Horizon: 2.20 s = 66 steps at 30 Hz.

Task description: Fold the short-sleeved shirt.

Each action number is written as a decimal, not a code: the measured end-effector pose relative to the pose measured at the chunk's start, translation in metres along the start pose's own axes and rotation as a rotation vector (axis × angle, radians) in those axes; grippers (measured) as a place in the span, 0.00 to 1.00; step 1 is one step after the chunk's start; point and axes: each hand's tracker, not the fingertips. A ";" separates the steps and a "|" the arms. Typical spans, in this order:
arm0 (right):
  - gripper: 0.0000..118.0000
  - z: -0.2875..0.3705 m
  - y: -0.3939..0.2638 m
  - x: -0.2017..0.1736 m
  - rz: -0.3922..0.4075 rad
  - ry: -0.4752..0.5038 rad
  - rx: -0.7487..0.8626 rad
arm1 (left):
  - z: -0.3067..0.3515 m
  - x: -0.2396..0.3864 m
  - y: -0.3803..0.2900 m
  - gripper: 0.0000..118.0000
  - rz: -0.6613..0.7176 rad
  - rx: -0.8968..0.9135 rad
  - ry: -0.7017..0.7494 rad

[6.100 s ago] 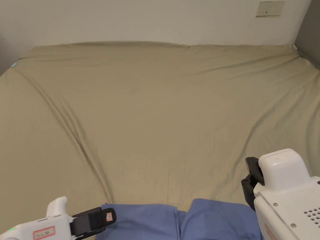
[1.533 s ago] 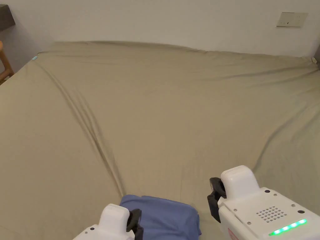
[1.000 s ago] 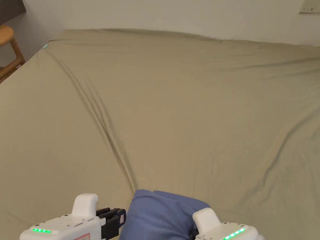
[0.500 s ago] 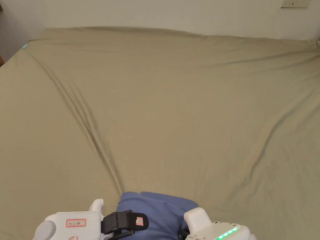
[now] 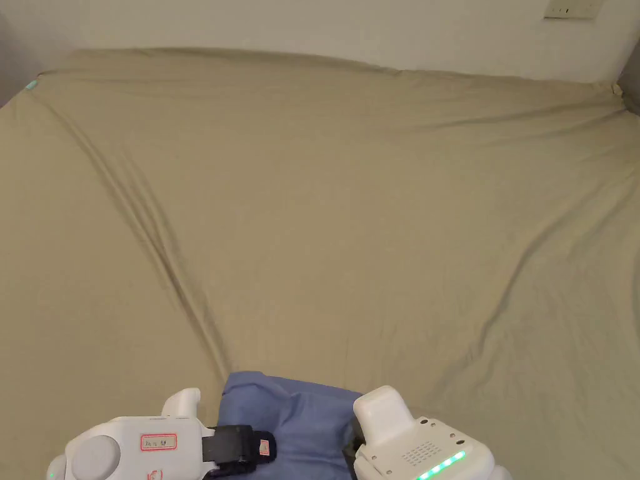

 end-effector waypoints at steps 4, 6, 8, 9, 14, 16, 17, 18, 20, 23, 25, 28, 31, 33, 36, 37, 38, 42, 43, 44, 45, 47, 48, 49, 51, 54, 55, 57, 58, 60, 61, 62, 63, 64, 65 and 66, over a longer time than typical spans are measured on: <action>0.00 0.027 0.021 0.017 -0.037 -0.066 0.074 | 0.018 0.026 -0.004 0.25 -0.072 0.015 0.060; 0.00 0.042 0.029 0.022 -0.060 -0.100 0.124 | 0.029 0.027 0.000 0.25 -0.114 0.052 0.117; 0.00 0.060 0.042 0.020 -0.065 -0.131 0.166 | 0.043 0.028 0.002 0.25 -0.156 0.077 0.150; 0.00 0.066 0.046 0.019 -0.063 -0.147 0.175 | 0.051 0.029 0.003 0.25 -0.167 0.094 0.173; 0.00 0.090 0.068 0.007 -0.068 -0.192 0.226 | 0.083 0.010 0.012 0.25 -0.209 0.133 0.273; 0.00 0.090 0.072 0.010 -0.074 -0.185 0.247 | 0.096 -0.004 0.016 0.25 -0.193 0.144 0.317; 0.00 0.093 0.074 0.007 -0.074 -0.186 0.255 | 0.102 -0.010 0.017 0.25 -0.192 0.152 0.337; 0.00 0.095 0.076 0.003 -0.069 -0.189 0.264 | 0.109 -0.023 0.024 0.25 -0.202 0.156 0.377; 0.00 0.097 0.080 -0.004 -0.050 -0.198 0.284 | 0.121 -0.034 0.029 0.25 -0.246 0.162 0.471; 0.00 0.099 0.086 -0.018 -0.021 -0.251 0.308 | 0.142 -0.049 0.037 0.25 -0.246 0.188 0.574; 0.00 0.098 0.091 -0.024 -0.031 -0.244 0.308 | 0.158 -0.067 0.043 0.25 -0.234 0.194 0.615; 0.00 0.093 0.094 -0.028 -0.046 -0.228 0.309 | 0.178 -0.089 0.048 0.25 -0.224 0.197 0.677; 0.00 0.083 0.096 -0.035 -0.024 -0.245 0.297 | 0.201 -0.108 0.057 0.25 -0.224 0.221 0.807; 0.00 0.078 0.096 -0.036 -0.030 -0.245 0.287 | 0.216 -0.126 0.064 0.25 -0.214 0.230 0.823; 0.00 0.071 0.097 -0.035 -0.055 -0.231 0.273 | 0.232 -0.148 0.071 0.25 -0.200 0.226 0.899; 0.00 0.069 0.098 -0.036 -0.054 -0.233 0.270 | 0.236 -0.154 0.074 0.25 -0.217 0.230 0.931; 0.00 0.067 0.099 -0.037 -0.050 -0.237 0.266 | 0.241 -0.156 0.078 0.25 -0.231 0.233 0.972; 0.00 0.056 0.099 -0.034 -0.047 -0.234 0.240 | 0.259 -0.178 0.097 0.25 -0.280 0.260 1.094; 0.00 0.053 0.099 -0.035 -0.045 -0.234 0.234 | 0.262 -0.185 0.102 0.24 -0.287 0.259 1.119; 0.00 0.051 0.100 -0.036 -0.042 -0.235 0.229 | 0.266 -0.193 0.107 0.24 -0.286 0.247 1.141; 0.00 0.048 0.100 -0.036 -0.039 -0.238 0.224 | 0.271 -0.202 0.111 0.24 -0.279 0.259 1.153; 0.00 0.044 0.101 -0.036 -0.034 -0.241 0.215 | 0.279 -0.221 0.119 0.24 -0.247 0.252 1.175; 0.00 0.042 0.101 -0.035 -0.035 -0.243 0.211 | 0.282 -0.230 0.119 0.24 -0.242 0.286 1.212; 0.00 0.041 0.101 -0.035 -0.037 -0.245 0.208 | 0.283 -0.237 0.120 0.24 -0.213 0.290 1.241; 0.00 0.039 0.102 -0.035 -0.039 -0.253 0.200 | 0.284 -0.257 0.122 0.26 -0.172 0.253 1.218; 0.00 0.037 0.102 -0.032 -0.037 -0.272 0.194 | 0.282 -0.254 0.122 0.47 -0.144 0.282 1.350; 0.00 0.037 0.102 -0.030 -0.037 -0.272 0.190 | 0.282 -0.252 0.124 0.51 -0.138 0.298 1.413; 0.00 0.041 0.102 -0.025 -0.043 -0.272 0.189 | 0.292 -0.239 0.128 0.75 -0.164 0.390 1.462; 0.00 0.044 0.102 -0.023 -0.045 -0.275 0.193 | 0.296 -0.228 0.129 0.79 -0.178 0.453 1.469; 0.00 0.052 0.102 -0.018 -0.046 -0.284 0.207 | 0.310 -0.193 0.132 0.79 -0.193 0.579 1.401; 0.00 0.056 0.102 -0.015 -0.048 -0.287 0.215 | 0.318 -0.176 0.133 0.79 -0.200 0.628 1.372; 0.00 0.061 0.102 -0.011 -0.052 -0.291 0.224 | 0.328 -0.158 0.138 0.79 -0.224 0.699 1.291; 0.00 0.067 0.103 -0.009 -0.054 -0.294 0.233 | 0.335 -0.135 0.139 0.79 -0.248 0.762 1.256; 0.00 0.072 0.104 -0.006 -0.057 -0.295 0.245 | 0.340 -0.111 0.138 0.79 -0.267 0.813 1.228; 0.00 0.079 0.105 -0.002 -0.058 -0.298 0.257 | 0.345 -0.083 0.136 0.80 -0.299 0.863 1.189; 0.00 0.087 0.107 0.001 -0.060 -0.301 0.278 | 0.349 -0.037 0.129 0.81 -0.337 0.912 1.131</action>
